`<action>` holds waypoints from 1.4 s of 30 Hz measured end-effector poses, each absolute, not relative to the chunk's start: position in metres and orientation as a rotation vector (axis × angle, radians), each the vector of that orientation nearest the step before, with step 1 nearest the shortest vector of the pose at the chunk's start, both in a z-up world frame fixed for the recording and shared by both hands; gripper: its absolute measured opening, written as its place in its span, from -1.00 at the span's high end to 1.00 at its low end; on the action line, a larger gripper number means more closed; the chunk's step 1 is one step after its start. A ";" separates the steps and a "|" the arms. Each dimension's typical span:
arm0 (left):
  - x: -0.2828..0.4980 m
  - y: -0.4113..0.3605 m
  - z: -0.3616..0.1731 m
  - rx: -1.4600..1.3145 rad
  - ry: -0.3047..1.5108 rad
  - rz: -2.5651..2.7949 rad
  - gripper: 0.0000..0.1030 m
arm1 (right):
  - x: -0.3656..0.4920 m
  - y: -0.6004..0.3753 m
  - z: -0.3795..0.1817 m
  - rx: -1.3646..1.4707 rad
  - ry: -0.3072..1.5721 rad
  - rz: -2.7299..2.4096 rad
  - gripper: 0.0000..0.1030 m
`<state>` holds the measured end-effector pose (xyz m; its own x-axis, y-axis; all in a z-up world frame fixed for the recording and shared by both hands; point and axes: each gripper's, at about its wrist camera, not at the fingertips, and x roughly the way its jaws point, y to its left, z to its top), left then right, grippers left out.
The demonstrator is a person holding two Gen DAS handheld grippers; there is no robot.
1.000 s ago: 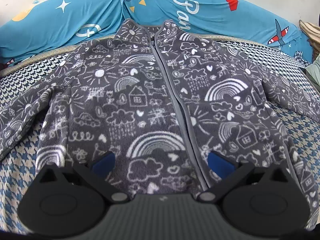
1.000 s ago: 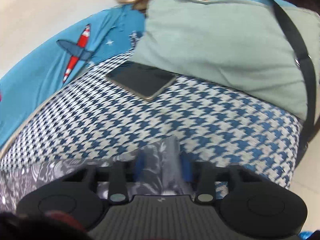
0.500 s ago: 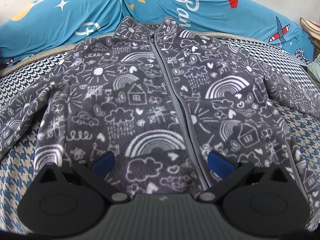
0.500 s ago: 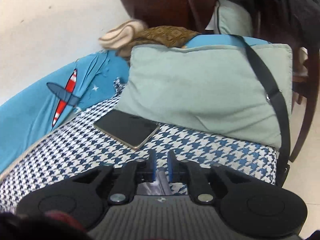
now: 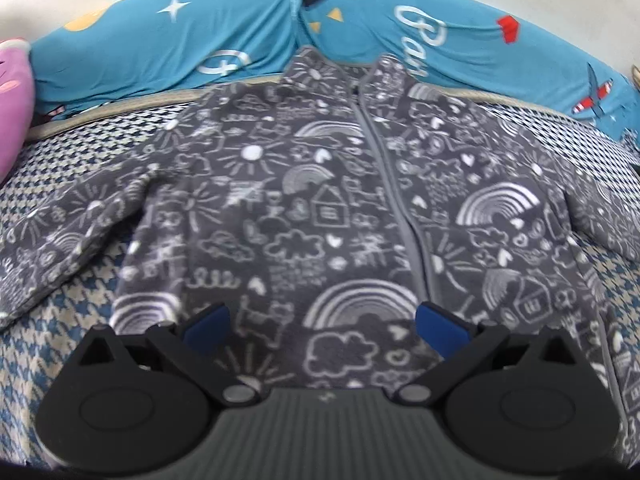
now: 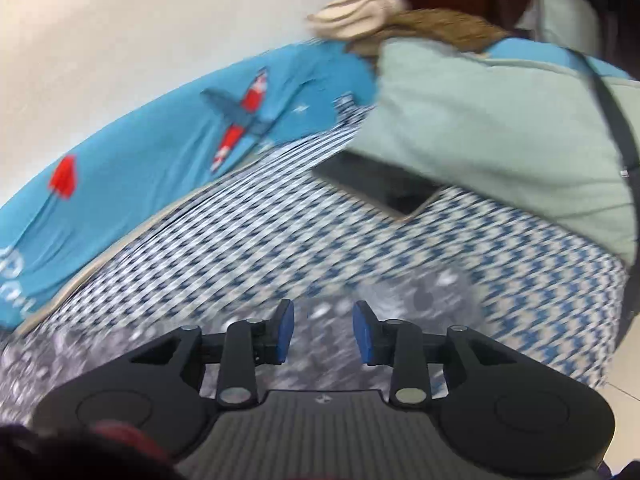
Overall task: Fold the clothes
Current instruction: 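Carry the held grey sleeve across the fleece front with the right gripper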
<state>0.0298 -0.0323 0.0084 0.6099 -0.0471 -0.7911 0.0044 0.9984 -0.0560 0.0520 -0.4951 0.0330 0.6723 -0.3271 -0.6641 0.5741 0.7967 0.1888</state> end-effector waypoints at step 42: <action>0.024 0.031 -0.001 -0.083 0.940 0.203 -1.00 | 0.105 -0.312 0.030 0.284 0.759 0.077 0.01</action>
